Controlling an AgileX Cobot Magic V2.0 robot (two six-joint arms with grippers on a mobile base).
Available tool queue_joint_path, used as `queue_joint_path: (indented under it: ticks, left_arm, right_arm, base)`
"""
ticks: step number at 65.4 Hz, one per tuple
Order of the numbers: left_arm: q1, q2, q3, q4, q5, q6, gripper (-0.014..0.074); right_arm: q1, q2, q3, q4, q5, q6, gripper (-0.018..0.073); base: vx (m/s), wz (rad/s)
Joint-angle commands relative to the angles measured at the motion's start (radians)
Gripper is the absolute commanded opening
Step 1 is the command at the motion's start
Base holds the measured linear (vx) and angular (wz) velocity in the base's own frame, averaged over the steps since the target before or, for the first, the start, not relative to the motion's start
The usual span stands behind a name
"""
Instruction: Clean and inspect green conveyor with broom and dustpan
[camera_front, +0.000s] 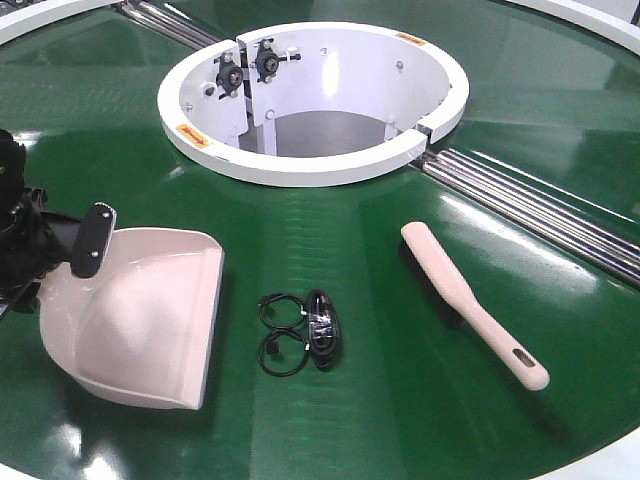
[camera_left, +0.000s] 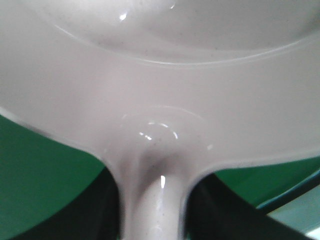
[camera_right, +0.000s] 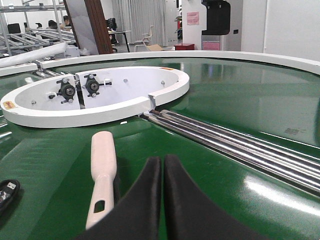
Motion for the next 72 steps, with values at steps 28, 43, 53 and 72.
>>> queue_joint_path:
  ticks: [28,43,53,72]
  left_arm:
    - [-0.06,-0.045,-0.026,0.06,-0.009,-0.09,-0.0008]
    - [-0.075,-0.045,-0.026,0.054,0.003,-0.114,-0.0008]
    - [-0.08,-0.029,-0.026,0.051,0.036,-0.118,-0.0008]
    - [-0.138,0.025,-0.026,0.115,0.04,-0.208,-0.0008]
  right_arm:
    - [-0.001,-0.011,0.003,-0.007,-0.07,-0.001,-0.0009]
    - [-0.001,-0.011,0.003,-0.007,-0.07,-0.001,-0.0009]
    - [-0.001,-0.011,0.003,-0.007,-0.07,-0.001,-0.0009]
    - [-0.001,-0.011,0.003,-0.007,-0.07,-0.001,-0.0009]
  base:
    - [0.0,0.0]
    - [0.0,0.0]
    - [0.0,0.0]
    - [0.0,0.0]
